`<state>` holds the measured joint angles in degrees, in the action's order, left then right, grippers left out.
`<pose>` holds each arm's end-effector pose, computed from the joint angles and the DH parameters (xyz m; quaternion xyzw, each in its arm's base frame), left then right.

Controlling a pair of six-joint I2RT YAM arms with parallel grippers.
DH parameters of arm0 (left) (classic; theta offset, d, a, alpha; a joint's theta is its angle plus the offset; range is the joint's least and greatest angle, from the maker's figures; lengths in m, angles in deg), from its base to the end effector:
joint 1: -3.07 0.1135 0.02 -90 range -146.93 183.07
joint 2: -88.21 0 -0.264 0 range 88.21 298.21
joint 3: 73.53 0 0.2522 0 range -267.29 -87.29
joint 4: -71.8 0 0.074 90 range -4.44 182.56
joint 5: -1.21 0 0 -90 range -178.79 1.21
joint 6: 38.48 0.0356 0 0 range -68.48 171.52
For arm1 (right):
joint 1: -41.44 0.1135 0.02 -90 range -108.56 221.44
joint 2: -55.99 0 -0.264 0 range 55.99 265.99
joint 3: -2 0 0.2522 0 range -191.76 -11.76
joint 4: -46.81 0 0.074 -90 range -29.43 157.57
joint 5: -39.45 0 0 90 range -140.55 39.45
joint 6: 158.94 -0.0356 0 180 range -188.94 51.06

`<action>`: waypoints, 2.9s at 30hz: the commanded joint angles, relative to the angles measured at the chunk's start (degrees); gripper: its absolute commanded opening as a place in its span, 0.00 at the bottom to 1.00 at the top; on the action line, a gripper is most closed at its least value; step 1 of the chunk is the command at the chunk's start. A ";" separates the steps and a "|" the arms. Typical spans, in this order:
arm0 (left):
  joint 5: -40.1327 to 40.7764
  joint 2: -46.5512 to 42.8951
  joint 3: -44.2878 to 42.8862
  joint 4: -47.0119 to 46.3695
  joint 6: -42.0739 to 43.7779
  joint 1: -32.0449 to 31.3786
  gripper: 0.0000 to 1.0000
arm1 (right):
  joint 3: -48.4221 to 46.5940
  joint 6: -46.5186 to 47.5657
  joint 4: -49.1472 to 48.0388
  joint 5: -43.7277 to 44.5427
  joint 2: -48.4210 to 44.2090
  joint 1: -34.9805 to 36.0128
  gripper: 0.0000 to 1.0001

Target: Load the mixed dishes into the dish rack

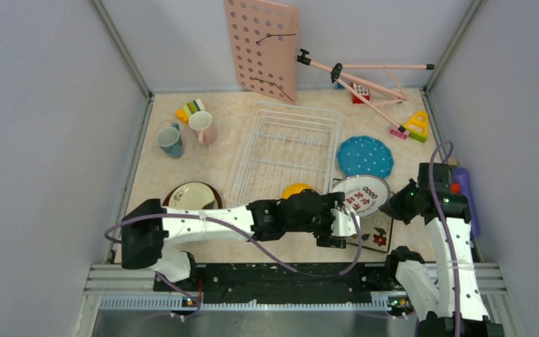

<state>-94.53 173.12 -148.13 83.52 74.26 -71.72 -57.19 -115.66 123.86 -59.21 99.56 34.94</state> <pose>0.0874 -0.3349 0.2903 0.6412 0.5248 -0.2823 0.4835 0.1236 -0.0087 0.2675 0.4162 0.8723 0.1533 0.2059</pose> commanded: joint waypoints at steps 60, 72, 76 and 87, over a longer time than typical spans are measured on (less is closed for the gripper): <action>5.20 -2.60 -17.58 -8.17 -67.88 21.43 0.00 | -16.53 -4.11 -4.12 21.07 -7.16 0.35 0.82; 10.54 3.59 -18.53 -10.13 -62.38 25.39 0.00 | -12.56 -3.12 -6.67 20.33 -7.78 0.36 0.82; 10.17 7.13 -20.42 -9.23 -61.56 25.98 0.00 | -11.32 -2.77 -7.55 20.35 -7.76 0.35 0.81; 10.01 16.13 -21.94 -11.48 -60.63 27.21 0.00 | -10.00 -1.91 -8.73 20.59 -7.81 0.37 0.81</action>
<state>-84.48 187.69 -166.16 79.34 12.47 -44.96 -67.85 -118.63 117.67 -38.82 92.20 34.94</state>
